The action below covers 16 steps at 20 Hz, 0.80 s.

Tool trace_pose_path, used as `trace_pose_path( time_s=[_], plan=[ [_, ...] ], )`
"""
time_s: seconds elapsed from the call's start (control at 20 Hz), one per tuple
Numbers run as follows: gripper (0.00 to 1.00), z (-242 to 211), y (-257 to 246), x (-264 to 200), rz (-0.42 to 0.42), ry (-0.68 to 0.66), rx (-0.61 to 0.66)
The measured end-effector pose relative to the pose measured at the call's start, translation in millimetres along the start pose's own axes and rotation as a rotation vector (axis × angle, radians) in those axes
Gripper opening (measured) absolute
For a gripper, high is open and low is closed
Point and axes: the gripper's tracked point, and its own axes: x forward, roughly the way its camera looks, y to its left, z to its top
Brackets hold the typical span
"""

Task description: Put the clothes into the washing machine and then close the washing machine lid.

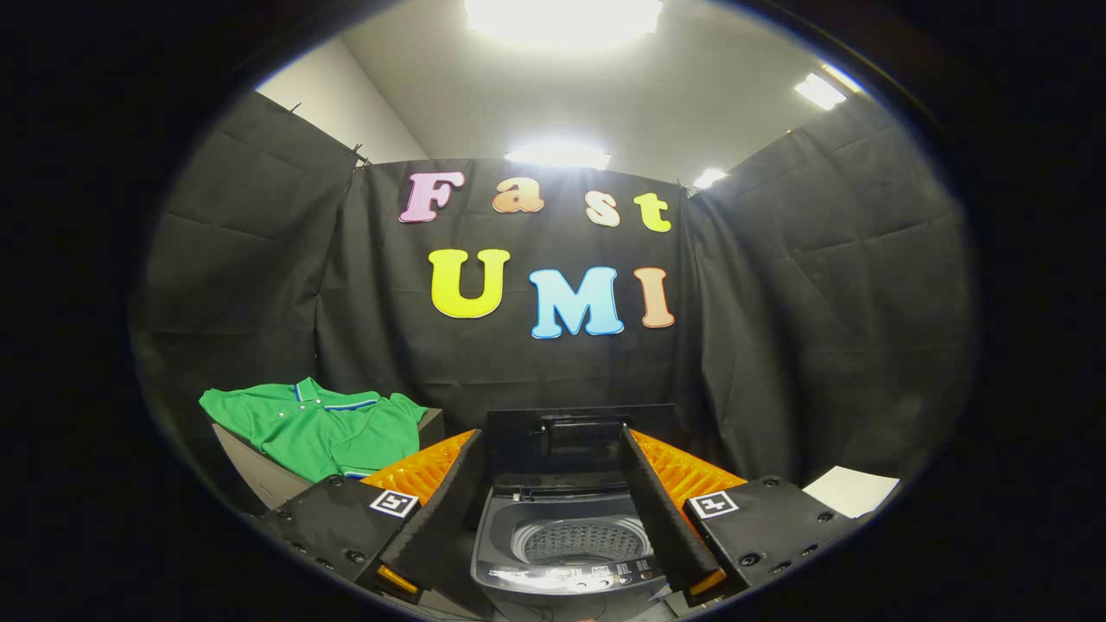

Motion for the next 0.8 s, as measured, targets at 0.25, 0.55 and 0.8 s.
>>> trace_pose_path(
  time_s=[0.25, 0.55, 0.8],
  plan=[
    [0.98, 14, 26, 12, 0.058, 0.003, -0.001],
    [0.98, 27, 73, 30, 0.143, 0.010, 0.010],
    [0.98, 35, 119, 45, 0.239, 0.018, 0.033]
  ],
)
